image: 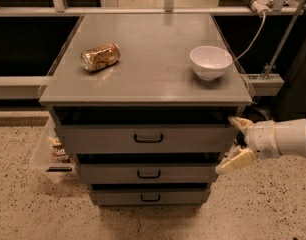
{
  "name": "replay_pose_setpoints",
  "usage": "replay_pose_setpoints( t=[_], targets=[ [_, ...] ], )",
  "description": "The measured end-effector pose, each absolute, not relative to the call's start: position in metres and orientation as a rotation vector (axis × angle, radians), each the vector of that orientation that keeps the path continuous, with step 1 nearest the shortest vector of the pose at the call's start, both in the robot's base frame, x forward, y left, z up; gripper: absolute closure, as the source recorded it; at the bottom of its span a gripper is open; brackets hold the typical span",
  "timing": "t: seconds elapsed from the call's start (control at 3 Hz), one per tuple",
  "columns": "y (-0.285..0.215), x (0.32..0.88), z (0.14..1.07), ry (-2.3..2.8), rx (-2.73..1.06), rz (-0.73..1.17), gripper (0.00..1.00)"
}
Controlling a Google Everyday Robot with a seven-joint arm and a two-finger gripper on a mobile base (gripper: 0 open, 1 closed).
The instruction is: Open top drawer
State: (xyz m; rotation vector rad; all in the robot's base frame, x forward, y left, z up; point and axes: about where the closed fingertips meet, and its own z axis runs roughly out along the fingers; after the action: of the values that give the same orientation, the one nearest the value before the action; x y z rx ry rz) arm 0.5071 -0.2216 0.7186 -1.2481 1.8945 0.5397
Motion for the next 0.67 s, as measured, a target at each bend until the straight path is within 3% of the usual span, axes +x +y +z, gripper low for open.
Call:
replay_pose_setpoints(
  t=[0.67],
  targets=[
    [-0.199,0.530,0.690,1.879,-1.236,0.632,0.00]
  ],
)
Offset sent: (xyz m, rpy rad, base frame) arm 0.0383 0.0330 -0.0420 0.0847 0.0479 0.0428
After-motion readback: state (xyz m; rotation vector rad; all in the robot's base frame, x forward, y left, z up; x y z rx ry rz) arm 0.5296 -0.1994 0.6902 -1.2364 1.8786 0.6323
